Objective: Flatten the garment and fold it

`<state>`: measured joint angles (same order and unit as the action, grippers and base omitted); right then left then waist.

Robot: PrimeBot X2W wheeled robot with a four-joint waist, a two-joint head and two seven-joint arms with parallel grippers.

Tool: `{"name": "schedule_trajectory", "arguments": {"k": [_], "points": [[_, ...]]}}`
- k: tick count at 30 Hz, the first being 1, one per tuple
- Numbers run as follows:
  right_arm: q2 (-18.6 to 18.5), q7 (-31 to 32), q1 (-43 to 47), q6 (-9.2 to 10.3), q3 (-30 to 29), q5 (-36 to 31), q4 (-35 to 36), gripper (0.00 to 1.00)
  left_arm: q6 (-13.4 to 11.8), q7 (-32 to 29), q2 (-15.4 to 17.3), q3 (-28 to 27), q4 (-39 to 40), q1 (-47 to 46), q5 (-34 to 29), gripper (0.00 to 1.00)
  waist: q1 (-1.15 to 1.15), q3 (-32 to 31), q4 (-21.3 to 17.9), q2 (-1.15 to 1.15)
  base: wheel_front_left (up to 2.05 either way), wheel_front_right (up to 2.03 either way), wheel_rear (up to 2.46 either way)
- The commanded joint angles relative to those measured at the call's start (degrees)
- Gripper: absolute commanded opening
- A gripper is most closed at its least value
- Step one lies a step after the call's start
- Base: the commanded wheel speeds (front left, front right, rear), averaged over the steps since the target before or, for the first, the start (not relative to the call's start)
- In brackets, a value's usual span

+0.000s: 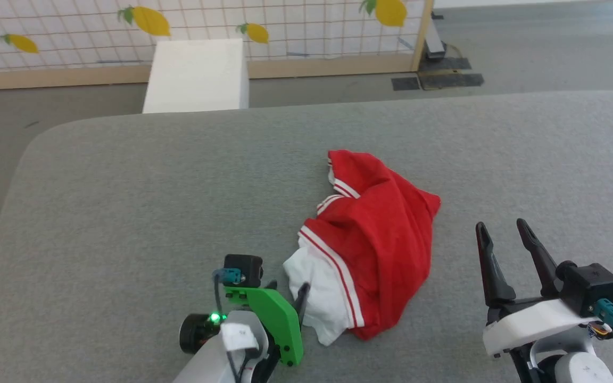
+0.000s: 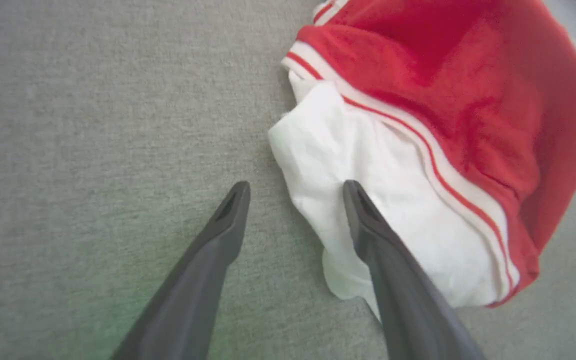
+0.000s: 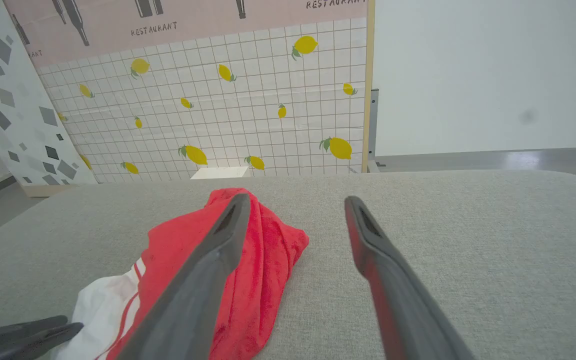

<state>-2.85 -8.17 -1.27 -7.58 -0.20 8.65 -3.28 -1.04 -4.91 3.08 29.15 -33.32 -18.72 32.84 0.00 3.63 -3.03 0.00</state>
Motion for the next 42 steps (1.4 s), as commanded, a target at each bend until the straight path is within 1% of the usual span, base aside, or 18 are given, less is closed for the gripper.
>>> {"name": "schedule_trajectory", "arguments": {"k": [1, 6, 7, 8, 9, 10, 12, 17, 19, 23, 26, 28, 32, 33, 34, 37, 39, 42], "points": [[-0.03, -0.54, -0.92, 0.09, -0.04, 0.48, -0.35, 1.0, -0.98, -2.23, -0.14, 0.67, -0.99, -1.14, 0.8, 1.0, 0.0, 0.98, -1.41, 0.0, 0.0, 0.0, 0.0], [-0.03, -1.17, -1.12, 0.09, -0.3, 0.75, -1.08, 1.0, -1.96, -11.12, -0.18, 3.72, -3.25, -2.07, 2.26, 1.0, 0.0, 1.4, -1.86, 0.0, 0.0, 0.0, 0.0], [-0.03, -1.24, -1.18, 0.09, -0.31, 0.8, -1.21, 1.0, -1.98, -13.63, -0.18, 4.65, -3.86, -2.14, 2.32, 0.47, 0.0, 1.42, -1.84, 0.0, 0.0, 0.0, 0.0], [-0.03, -1.27, -1.22, 0.09, -0.31, 0.84, -1.29, 1.0, -2.01, -15.12, -0.18, 5.17, -4.07, -2.23, 2.35, 0.17, 0.0, 1.43, -1.79, 0.0, 0.0, 0.0, 0.0], [-0.03, -1.31, -1.28, 0.09, -0.3, 0.9, -1.35, 1.0, -2.05, -16.21, -0.17, 5.64, -4.03, -2.37, 2.27, 0.0, 0.0, 1.44, -1.71, 0.0, 0.0, 0.0, 0.0], [-0.03, -1.33, -1.33, 0.09, -0.29, 0.96, -1.37, 1.0, -1.9, -16.57, -0.07, 5.97, -3.75, -2.48, 2.11, 0.0, 0.0, 1.45, -1.58, 0.0, 0.0, 0.0, 0.0], [-0.03, -1.41, -1.41, 0.09, -0.39, 1.05, -1.43, 1.0, -2.5, -14.17, 0.25, 5.24, -2.28, -2.76, 1.83, 0.0, 0.0, 1.41, -1.07, 0.0, 0.0, 0.0, 0.0], [-0.03, -1.59, -1.34, 0.09, -0.8, 0.97, -1.43, 1.0, -8.13, 1.07, 1.76, -1.38, 2.83, -2.1, 0.97, 0.0, 0.0, 0.98, 0.61, 0.0, 0.0, 0.0, 0.0], [-0.03, -1.6, -1.2, 0.09, -1.03, 0.95, -1.42, 1.0, -10.22, 5.74, 2.81, -4.18, 4.76, -0.97, 1.07, 0.0, 0.0, 0.72, 1.42, 0.0, 0.0, 0.0, 0.0], [-0.03, -1.56, -0.9, 0.09, -1.43, 0.9, -1.25, 1.0, -13.3, 11.48, 5.7, -9.13, 8.84, 2.48, 1.82, 0.0, 0.0, 0.25, 3.08, 0.0, 0.0, 0.0, 0.0], [-0.03, -1.36, -0.73, 0.09, -1.85, 0.67, -1.06, 1.0, -15.48, 11.89, 7.84, -11.5, 11.45, 5.68, 2.4, 0.0, 0.0, 0.08, 4.46, 0.0, 0.0, 0.0, 0.0], [-0.03, -1.05, -0.65, 0.09, -2.29, 0.54, -1.01, 1.0, -16.96, 10.83, 9.27, -12.55, 13.11, 8.25, 2.81, 0.0, 0.0, 0.03, 5.47, 0.0, 0.0, 0.0, 0.0], [-0.03, 0.43, -0.8, 0.09, -3.52, 0.33, -1.43, 1.0, -18.55, 7.77, 10.12, -13.27, 14.99, 12.48, 4.36, 0.0, 0.0, -0.28, 7.47, 0.0, 0.0, 0.0, 0.0], [-0.03, 1.16, -1.0, 0.09, -3.67, 0.28, -1.69, 1.0, -18.09, 6.98, 10.14, -12.84, 15.46, 13.16, 4.69, 0.36, 0.0, -0.3, 7.91, 0.0, 0.0, 0.0, 0.0], [-0.03, 2.63, -1.39, 0.09, -3.7, 0.09, -2.22, 1.0, -17.4, 6.47, 10.03, -12.5, 16.12, 13.85, 5.22, 1.0, 0.0, -0.32, 8.37, 0.0, 0.0, 0.0, 0.0], [-0.03, 6.72, -3.61, 0.09, -3.74, -1.01, -3.64, 1.0, -16.65, 7.32, 9.85, -12.04, 17.2, 15.05, 5.31, 1.0, 0.0, -0.18, 9.5, 0.0, 0.0, 0.0, 0.0], [-0.03, 11.01, -6.19, 0.09, -4.02, -1.79, -5.73, 1.0, -16.36, 11.17, 9.49, -12.44, 18.42, 15.22, 4.52, 1.0, 0.0, 0.26, 10.35, 0.0, 0.0, 0.0, 0.0], [-0.03, 16.56, -10.96, 0.09, -5.35, -2.8, -9.27, 1.0, -14.91, 17.49, 8.95, -12.63, 19.83, 14.27, 2.4, 1.0, 0.0, 1.5, 12.09, 0.0, 0.0, 0.0, 0.0]]}}
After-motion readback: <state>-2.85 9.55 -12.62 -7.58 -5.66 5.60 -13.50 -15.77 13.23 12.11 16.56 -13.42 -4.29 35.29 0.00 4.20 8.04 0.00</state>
